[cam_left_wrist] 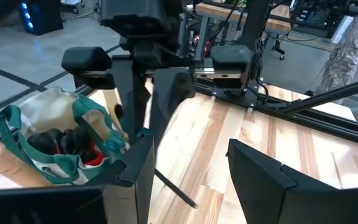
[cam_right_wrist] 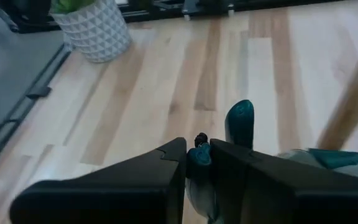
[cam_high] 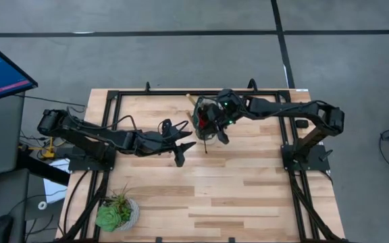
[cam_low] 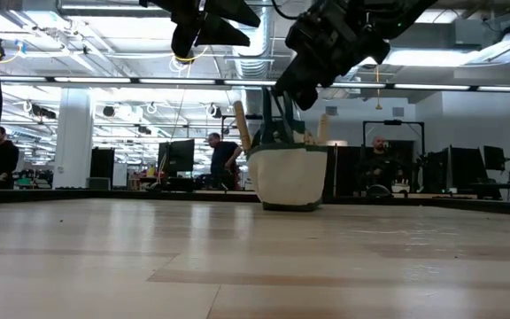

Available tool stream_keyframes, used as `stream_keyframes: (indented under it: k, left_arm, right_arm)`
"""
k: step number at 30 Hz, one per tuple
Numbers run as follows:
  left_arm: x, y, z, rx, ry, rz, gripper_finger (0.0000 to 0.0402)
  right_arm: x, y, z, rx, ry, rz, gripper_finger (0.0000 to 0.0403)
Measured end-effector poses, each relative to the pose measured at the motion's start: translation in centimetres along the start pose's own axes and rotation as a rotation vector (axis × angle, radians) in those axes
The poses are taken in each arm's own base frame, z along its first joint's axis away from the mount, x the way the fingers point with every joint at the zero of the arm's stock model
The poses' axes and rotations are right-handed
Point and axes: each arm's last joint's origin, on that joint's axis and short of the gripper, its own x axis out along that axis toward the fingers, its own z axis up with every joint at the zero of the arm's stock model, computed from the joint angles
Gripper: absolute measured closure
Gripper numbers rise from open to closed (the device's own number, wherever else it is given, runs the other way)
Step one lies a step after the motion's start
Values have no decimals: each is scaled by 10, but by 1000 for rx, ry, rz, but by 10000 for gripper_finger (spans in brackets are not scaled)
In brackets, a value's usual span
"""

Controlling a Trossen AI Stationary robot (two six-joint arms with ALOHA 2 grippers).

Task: Pick & Place Garden tools in Gardening bag
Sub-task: Put the shear scissors into the gardening bag

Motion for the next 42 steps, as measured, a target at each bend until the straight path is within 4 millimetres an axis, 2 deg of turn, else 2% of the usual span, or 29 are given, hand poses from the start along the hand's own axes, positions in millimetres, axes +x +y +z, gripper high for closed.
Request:
stream_keyframes:
  k: [11, 20, 26, 31, 42]
  left_arm:
    - [0, 0, 0, 1, 2, 1, 243]
    - [0, 0, -2, 9, 15, 4, 243]
    - [0, 1, -3, 15, 26, 7, 243]
    - [0, 1, -4, 21, 36, 10, 243]
    - [0, 2, -6, 31, 52, 15, 243]
  right_arm:
    - [-3, 4, 10, -200, 95, -155, 361]
    - [10, -11, -5, -168, 140, -149, 361]
    - [5, -16, 6, -47, 50, -3, 361]
    - [6, -12, 12, -15, 7, 59, 361]
    - [-2, -25, 9, -77, 19, -41, 361]
